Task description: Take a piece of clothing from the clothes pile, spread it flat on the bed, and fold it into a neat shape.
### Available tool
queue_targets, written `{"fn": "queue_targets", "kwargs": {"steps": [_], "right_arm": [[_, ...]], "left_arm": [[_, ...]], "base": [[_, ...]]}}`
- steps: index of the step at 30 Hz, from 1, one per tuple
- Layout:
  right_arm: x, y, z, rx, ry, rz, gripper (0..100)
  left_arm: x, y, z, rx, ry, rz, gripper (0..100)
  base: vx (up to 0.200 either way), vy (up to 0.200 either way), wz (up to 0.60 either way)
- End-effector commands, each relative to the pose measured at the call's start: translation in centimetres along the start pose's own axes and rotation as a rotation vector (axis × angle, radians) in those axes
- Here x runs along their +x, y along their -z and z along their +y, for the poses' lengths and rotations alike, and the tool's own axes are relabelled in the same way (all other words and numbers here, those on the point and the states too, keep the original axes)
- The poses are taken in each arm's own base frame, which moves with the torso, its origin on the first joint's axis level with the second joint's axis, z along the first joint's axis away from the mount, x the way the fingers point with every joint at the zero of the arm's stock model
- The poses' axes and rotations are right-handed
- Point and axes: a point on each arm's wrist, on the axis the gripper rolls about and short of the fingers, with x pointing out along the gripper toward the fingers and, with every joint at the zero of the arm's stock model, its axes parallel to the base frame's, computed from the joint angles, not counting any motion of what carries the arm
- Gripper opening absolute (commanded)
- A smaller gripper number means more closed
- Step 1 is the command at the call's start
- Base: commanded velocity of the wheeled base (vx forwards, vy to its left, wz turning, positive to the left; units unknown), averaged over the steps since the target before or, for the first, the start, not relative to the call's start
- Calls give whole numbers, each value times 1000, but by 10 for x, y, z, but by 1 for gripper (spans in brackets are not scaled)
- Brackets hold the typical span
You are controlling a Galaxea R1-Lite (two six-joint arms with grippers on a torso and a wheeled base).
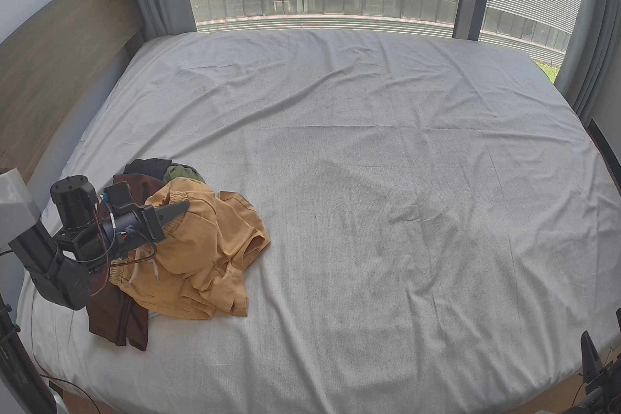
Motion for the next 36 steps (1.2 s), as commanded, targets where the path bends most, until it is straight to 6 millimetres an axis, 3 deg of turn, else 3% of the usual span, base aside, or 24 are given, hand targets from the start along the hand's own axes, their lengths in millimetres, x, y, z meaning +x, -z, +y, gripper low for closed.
{"fn": "queue_targets", "kwargs": {"steps": [1, 15, 21, 36], "right_arm": [[0, 5, 0, 0, 0, 5, 100], [0, 5, 0, 0, -2, 5, 100], [0, 5, 0, 0, -2, 5, 100], [0, 5, 0, 0, 3, 5, 100]], "left_arm": [[-7, -3, -19, -4, 52, -46, 0], [-8, -20, -46, 33, 130, -118, 0], [-13, -34, -76, 27, 203, -136, 0], [-13, -32, -100, 5, 283, -128, 0]], "base": [[0, 0, 0], [0, 0, 0], [0, 0, 0], [0, 0, 0]]}}
